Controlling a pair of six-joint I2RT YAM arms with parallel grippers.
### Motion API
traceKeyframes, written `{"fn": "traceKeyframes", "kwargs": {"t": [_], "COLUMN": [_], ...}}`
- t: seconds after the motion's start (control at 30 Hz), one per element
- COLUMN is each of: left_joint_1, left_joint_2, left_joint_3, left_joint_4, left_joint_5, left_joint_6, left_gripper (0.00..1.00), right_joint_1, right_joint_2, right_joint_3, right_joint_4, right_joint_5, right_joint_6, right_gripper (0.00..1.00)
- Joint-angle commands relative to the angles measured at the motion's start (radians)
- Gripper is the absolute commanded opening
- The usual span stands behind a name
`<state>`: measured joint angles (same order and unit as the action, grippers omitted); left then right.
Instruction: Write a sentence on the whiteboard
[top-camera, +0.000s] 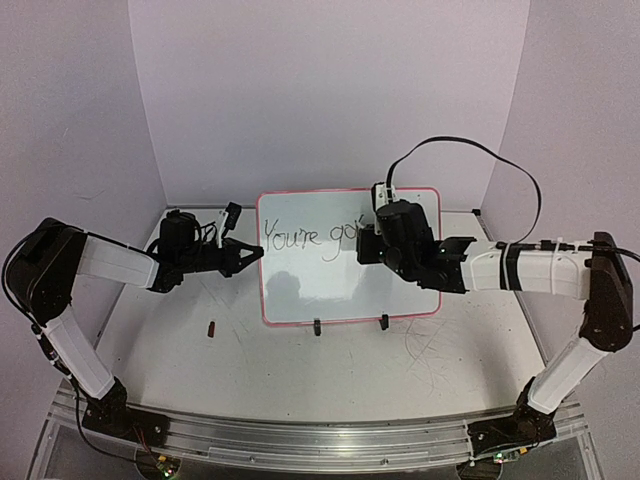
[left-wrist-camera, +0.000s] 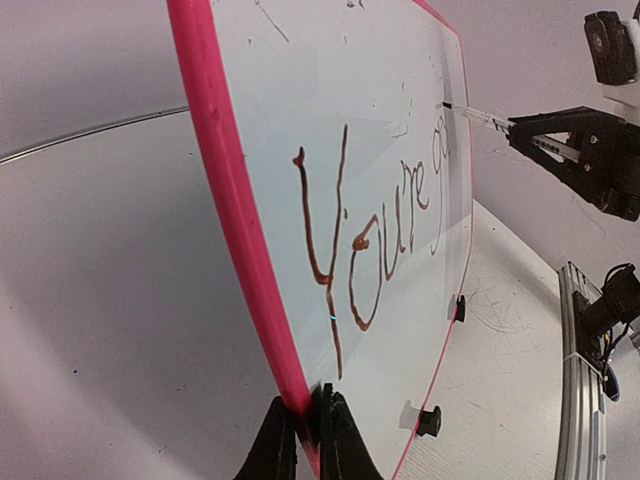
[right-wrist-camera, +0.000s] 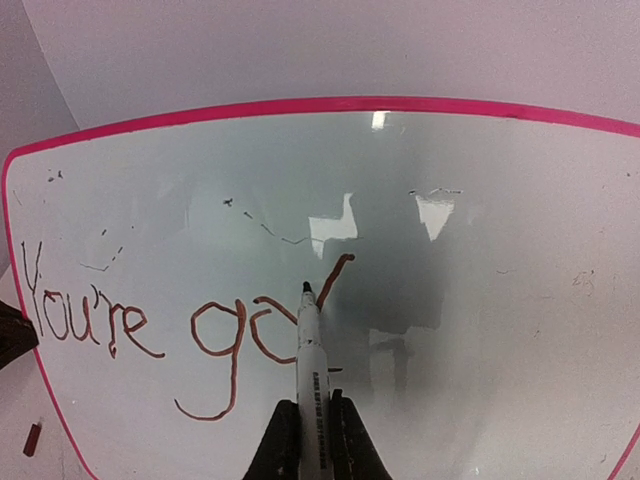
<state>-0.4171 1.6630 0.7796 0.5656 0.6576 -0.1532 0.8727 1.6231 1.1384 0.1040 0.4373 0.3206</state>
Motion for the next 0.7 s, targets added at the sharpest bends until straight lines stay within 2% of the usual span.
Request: {"fn": "traceKeyframes", "kwargs": {"t": [0.0,0.43,0.53,0.67], "left_joint_1": [-0.032,-0.032,-0.032,-0.032], "left_joint_2": [0.017,0.021,0.021,0.023], "left_joint_3": [0.021,0.022,0.022,0.023], "left_joint_4": [-0.056,-0.058,-0.059,-0.059], "left_joint_5": [-0.055,-0.060,-0.060,-0.061], "left_joint_6": [0.092,0.093,0.093,0.094], "left_gripper": [0.00,0.00,0.00,0.00], "right_joint_1": [-0.006,-0.006,-0.007,0.001], "right_joint_2": [0.021,-0.022,-0.089,-0.229], "right_joint_3": [0.043,0.016,-0.017,-0.125], "right_joint_4": [-0.004,-0.075,-0.064,0.061], "right_joint_5": [0.020,0.133,0.130,0.062], "right_joint_6": [0.014,0.067,0.068,0.011], "right_gripper": [0.00,0.00,0.00,0.00]}}
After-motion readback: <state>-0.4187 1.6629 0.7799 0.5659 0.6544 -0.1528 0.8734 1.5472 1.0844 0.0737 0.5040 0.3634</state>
